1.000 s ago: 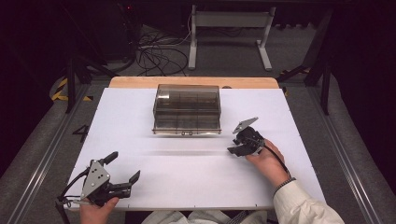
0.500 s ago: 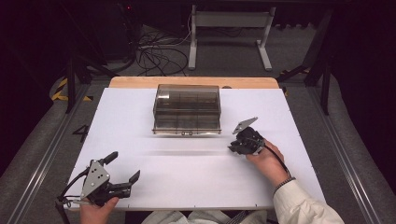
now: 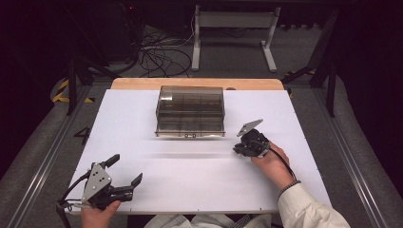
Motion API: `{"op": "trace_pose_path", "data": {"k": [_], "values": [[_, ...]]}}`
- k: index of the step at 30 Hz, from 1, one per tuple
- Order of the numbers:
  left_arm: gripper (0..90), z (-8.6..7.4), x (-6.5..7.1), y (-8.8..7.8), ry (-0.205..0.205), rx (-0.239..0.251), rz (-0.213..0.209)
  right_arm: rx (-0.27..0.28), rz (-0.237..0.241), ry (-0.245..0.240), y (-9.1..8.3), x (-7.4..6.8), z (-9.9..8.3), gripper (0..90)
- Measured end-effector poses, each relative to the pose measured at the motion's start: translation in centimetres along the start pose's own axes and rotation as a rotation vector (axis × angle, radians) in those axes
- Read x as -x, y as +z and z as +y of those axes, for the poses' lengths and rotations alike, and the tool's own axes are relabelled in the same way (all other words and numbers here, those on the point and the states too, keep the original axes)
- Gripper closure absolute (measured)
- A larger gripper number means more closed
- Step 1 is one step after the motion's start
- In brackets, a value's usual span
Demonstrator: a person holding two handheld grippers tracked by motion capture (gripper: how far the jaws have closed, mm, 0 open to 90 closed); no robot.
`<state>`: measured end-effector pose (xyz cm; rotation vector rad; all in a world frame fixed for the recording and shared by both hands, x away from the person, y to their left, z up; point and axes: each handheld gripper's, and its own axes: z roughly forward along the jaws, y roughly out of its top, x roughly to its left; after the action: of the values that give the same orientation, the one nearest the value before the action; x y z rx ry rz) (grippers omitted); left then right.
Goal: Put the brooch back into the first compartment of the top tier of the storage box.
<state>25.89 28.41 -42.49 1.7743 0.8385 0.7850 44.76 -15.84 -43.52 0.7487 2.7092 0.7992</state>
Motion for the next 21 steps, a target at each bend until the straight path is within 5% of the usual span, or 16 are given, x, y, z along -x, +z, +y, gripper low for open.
{"op": "trace_pose_path", "data": {"k": [21], "values": [[7.3,0.0,0.1,0.0,-0.003,-0.001,0.001,0.156,0.021,0.018,-3.1,-0.3,0.0,82.1]]}}
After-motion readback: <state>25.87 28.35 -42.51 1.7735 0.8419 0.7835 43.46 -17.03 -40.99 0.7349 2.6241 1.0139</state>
